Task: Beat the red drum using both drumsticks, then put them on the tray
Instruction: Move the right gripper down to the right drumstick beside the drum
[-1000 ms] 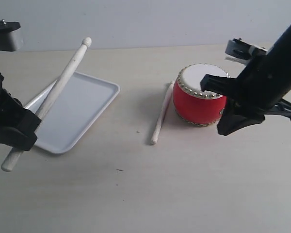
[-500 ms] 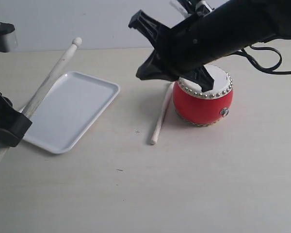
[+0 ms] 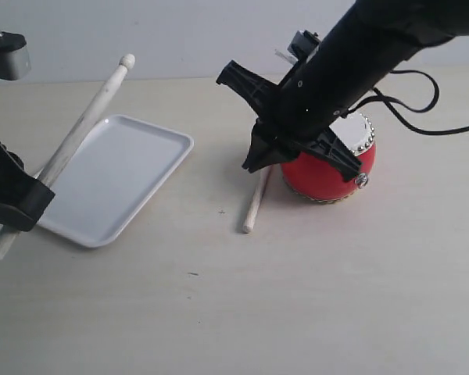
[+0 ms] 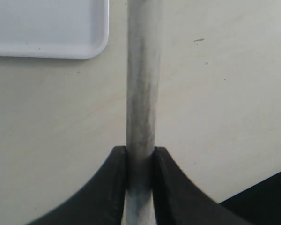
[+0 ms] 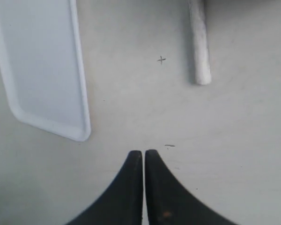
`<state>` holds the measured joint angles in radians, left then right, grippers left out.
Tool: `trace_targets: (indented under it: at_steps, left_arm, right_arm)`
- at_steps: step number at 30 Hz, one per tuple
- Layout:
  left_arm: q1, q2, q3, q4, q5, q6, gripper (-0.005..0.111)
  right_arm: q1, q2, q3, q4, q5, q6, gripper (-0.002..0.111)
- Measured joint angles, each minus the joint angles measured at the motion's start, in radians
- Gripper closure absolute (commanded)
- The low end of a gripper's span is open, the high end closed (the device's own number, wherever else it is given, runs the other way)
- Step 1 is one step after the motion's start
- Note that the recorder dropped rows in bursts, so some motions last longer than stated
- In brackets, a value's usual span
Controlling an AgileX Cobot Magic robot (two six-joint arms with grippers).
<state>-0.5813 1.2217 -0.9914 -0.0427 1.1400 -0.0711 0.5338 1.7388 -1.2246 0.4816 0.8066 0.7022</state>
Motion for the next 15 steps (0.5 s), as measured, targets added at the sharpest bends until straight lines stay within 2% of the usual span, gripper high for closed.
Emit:
trace_targets:
  at_steps: [8,15]
  left_arm:
    - [0.000,0.000,0.000,0.002,-0.004,0.007,0.107]
    - [0.000,0.000,0.000,0.002,-0.006,0.011,0.107]
  right_arm:
    - [0.007,0.095,-0.206,-0.172,0.213,0.060,0.106]
    - [0.091,0.186,-0.260,-0.297,0.291,0.101,0.105]
